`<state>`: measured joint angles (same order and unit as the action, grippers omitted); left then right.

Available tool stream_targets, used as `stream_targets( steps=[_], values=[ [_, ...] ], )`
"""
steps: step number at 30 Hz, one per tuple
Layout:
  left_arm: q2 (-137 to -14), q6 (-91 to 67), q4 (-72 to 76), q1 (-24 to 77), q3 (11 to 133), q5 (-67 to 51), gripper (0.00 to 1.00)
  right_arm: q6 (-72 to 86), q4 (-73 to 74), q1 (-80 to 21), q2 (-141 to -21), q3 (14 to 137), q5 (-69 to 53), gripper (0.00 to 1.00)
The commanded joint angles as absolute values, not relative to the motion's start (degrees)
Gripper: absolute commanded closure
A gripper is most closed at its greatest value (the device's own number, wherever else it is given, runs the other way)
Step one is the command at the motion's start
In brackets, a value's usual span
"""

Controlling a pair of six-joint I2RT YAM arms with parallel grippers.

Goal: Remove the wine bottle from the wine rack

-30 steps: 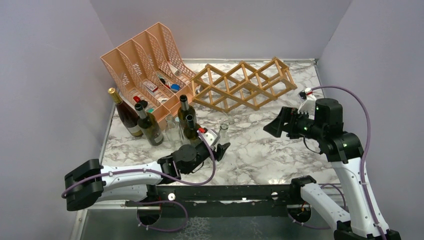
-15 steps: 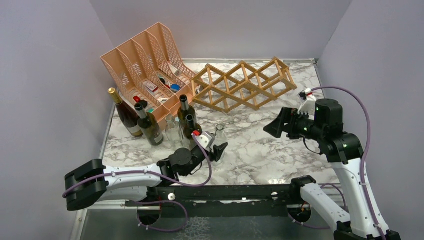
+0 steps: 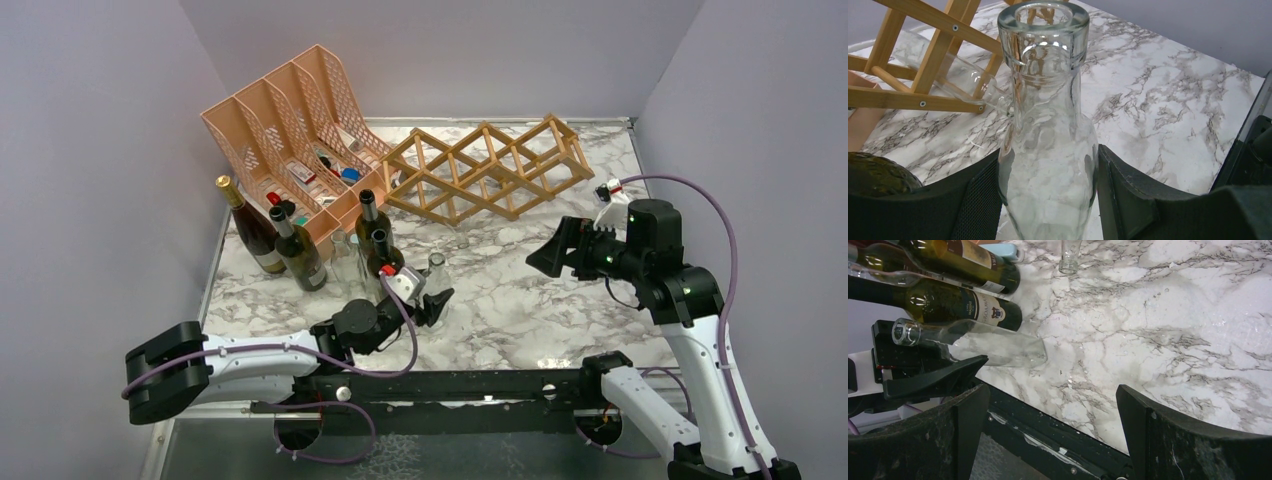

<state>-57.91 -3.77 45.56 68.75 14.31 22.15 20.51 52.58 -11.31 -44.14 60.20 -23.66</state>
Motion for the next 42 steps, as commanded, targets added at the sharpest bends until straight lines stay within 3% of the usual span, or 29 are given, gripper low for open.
stream_targets(
  steps=[1,19,23,27,32,42],
  values=[
    [-56.5,-0.3,43.2,69.0,15.1,17.9,0.38,19.9,51.3,-11.4,-43.7,60.1,-24.1,0.0],
    [-53.0,-0.7,36.8,69.0,16.0,15.9,0.16,19.5,51.1,-11.4,-43.7,59.5,-24.0,0.0],
    [-50.7,-0.6,33.2,69.0,17.6,16.3,0.03,19.4,51.2,-11.4,-43.5,59.5,-23.9,0.0],
    [-47.2,-1.1,27.5,69.0,20.5,16.4,0.01,19.1,51.3,-11.4,-43.6,59.6,-23.5,0.0],
    [-43.9,-0.1,15.2,69.0,28.3,15.1,0.01,17.7,52.0,-11.4,-43.9,60.2,-21.1,0.0],
    [-46.3,12.6,-8.1,69.0,55.2,14.1,0.01,13.3,52.7,-11.4,-43.1,64.2,-17.5,0.0]
  ],
)
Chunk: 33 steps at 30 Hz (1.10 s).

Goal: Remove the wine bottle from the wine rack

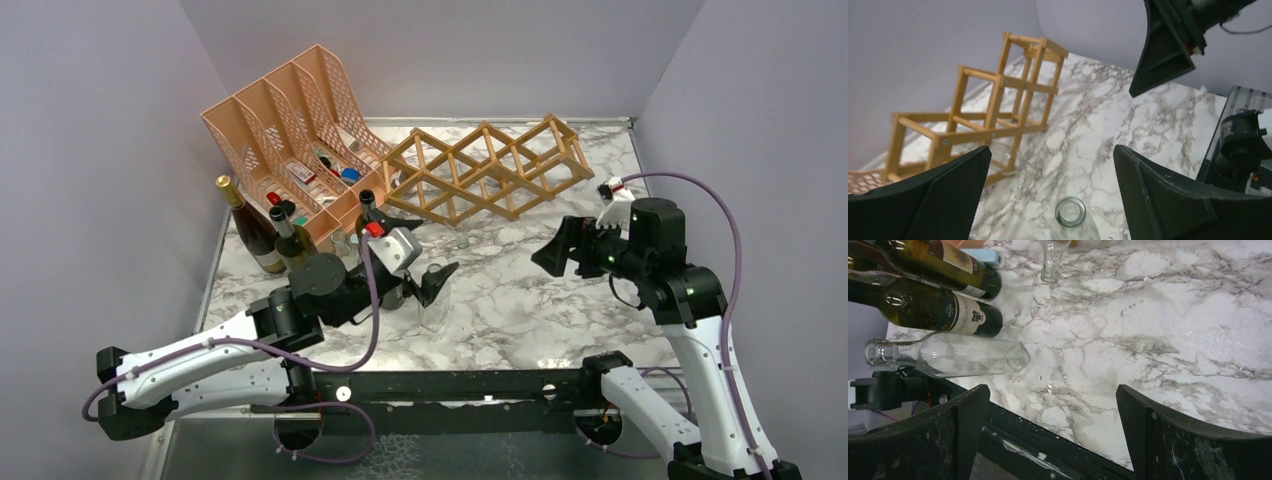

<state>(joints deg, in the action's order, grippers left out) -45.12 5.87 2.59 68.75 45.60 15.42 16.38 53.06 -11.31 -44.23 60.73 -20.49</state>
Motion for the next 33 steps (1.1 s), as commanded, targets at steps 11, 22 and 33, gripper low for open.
stream_targets(
  steps=[11,22,33],
  values=[
    [-54.5,17.9,-9.8,68.9,80.2,36.0,0.01,7.4,48.8,-11.4,-38.1,78.4,-9.9,0.0],
    [-56.7,25.4,-5.8,68.9,87.1,49.3,0.01,4.7,49.0,-13.9,-36.8,85.8,-1.1,0.0],
    [-61.0,17.6,-14.0,53.3,87.9,38.5,0.01,4.8,48.7,-14.4,-37.4,85.7,-4.8,0.0]
  ],
)
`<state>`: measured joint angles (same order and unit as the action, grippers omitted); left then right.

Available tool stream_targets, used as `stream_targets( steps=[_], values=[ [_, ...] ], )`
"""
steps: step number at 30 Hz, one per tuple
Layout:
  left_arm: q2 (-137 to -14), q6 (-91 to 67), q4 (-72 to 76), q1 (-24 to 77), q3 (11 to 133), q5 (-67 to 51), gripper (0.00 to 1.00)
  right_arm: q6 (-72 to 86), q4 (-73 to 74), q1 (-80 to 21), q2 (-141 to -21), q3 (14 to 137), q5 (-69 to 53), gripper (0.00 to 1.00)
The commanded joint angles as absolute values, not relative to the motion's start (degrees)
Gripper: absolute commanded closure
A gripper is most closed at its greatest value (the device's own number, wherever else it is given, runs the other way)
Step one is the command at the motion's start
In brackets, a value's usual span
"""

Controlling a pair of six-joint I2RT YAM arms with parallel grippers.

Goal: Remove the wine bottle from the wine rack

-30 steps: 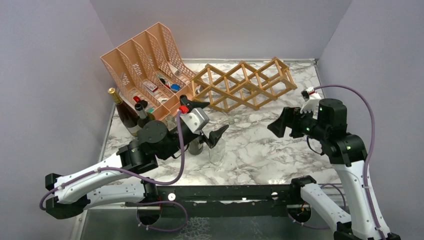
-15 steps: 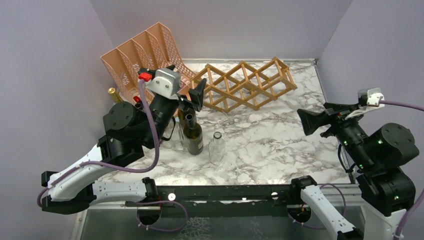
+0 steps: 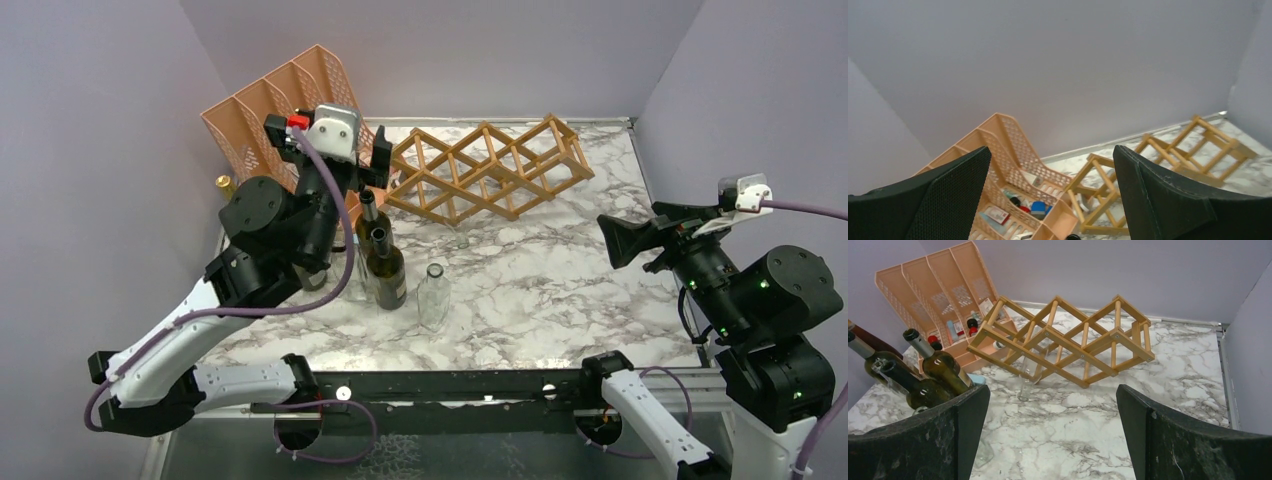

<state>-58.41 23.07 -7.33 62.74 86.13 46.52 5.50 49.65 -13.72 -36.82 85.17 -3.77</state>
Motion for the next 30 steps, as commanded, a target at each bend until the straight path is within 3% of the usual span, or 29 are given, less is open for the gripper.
stream_targets(
  steps=[1,5,8,15,22,30],
  values=[
    [-62.2,15.1,-16.4,49.2,89.0,34.2,0.01,4.8,48.9,-14.6,-37.5,85.9,-4.9,0.0],
    [-63.5,9.8,-17.8,36.9,87.9,24.0,0.01,4.9,49.0,-15.0,-37.5,86.1,-5.3,0.0],
    [-62.7,8.7,-17.9,33.5,87.7,22.6,0.01,4.9,49.2,-15.0,-37.7,86.0,-5.9,0.0],
    [-58.2,6.9,-17.6,31.9,88.7,23.7,0.01,5.0,48.8,-15.0,-37.2,85.1,-6.0,0.0],
    [-49.3,4.4,-11.1,31.9,82.2,22.3,0.01,5.1,48.5,-15.0,-37.2,85.6,-7.0,0.0],
    [-48.7,4.6,-11.3,31.9,81.0,20.5,0.01,5.4,45.9,-15.0,-33.9,84.5,-4.7,0.0]
  ],
)
